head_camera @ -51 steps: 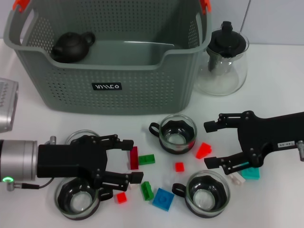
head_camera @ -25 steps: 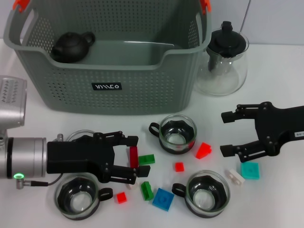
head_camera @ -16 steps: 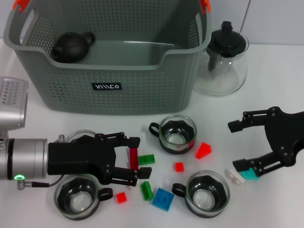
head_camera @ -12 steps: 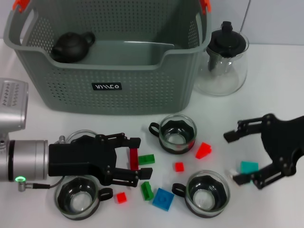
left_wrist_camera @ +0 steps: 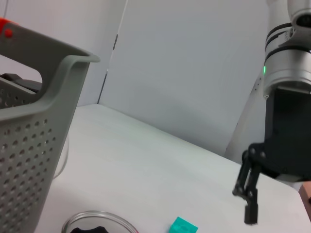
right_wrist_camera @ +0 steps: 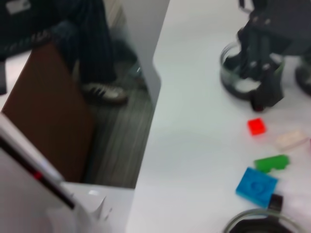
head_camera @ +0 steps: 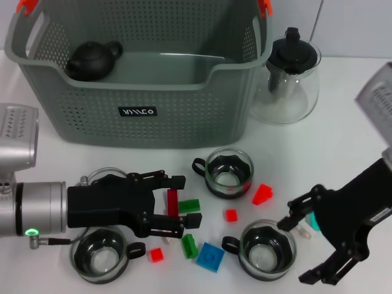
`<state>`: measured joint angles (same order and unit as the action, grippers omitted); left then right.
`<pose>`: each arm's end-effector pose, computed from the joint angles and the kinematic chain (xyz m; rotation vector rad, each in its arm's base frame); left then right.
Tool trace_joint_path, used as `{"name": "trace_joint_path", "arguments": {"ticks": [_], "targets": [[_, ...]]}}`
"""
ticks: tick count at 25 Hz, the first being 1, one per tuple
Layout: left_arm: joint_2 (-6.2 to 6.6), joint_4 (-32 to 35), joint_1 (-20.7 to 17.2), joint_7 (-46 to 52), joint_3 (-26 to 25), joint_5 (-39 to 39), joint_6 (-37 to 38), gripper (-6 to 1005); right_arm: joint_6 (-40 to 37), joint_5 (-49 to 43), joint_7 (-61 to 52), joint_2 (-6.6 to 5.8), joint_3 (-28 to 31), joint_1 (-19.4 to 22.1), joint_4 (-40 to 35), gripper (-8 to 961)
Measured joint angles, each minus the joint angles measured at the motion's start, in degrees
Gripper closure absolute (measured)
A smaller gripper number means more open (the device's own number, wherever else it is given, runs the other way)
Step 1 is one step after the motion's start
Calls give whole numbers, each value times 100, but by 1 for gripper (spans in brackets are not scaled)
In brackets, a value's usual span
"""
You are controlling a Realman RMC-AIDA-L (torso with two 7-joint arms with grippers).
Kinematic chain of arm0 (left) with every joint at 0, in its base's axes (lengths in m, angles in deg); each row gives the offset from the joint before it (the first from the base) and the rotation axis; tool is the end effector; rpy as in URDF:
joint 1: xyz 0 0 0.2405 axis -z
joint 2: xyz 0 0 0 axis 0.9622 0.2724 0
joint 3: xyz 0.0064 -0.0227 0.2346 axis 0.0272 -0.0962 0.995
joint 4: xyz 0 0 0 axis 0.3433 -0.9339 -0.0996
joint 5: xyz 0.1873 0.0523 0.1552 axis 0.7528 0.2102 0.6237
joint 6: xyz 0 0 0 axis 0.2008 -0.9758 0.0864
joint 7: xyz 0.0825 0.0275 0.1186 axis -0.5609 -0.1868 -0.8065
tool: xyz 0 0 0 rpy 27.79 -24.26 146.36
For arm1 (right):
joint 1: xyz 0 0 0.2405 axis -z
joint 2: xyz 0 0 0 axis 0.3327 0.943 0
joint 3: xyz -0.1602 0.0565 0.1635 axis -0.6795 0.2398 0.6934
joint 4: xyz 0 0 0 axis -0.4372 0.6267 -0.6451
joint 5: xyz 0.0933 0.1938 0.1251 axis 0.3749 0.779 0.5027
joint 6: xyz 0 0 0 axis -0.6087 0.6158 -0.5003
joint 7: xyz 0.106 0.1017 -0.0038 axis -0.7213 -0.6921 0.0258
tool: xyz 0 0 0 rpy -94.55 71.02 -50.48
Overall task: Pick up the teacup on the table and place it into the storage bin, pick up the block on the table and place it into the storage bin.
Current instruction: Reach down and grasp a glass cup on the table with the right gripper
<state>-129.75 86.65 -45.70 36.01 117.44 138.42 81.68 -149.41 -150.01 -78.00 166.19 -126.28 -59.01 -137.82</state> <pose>-0.2754 0.3041 -0.0308 -2.8508 -0.6698 -0.7936 0.1638 0.3407 0.0155 2.8878 0.0556 0.2058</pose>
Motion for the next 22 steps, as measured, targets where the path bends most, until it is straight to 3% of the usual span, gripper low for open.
{"name": "trace_joint_path", "arguments": {"ticks": [9,14,22], "targets": [[0,-42,-86,0,-4,-142,-11,78,523,-43,-541,23,-1253,-81,-3,46],[0,-48,-104,-15,-6,-151,-67,78,1032,-31,-771,40,-1987,-47,-4,164],[0,-50,-113,-17,-6,-153,-77,78,1618,-28,-1081,49,-2902,-39,2,163]]}}
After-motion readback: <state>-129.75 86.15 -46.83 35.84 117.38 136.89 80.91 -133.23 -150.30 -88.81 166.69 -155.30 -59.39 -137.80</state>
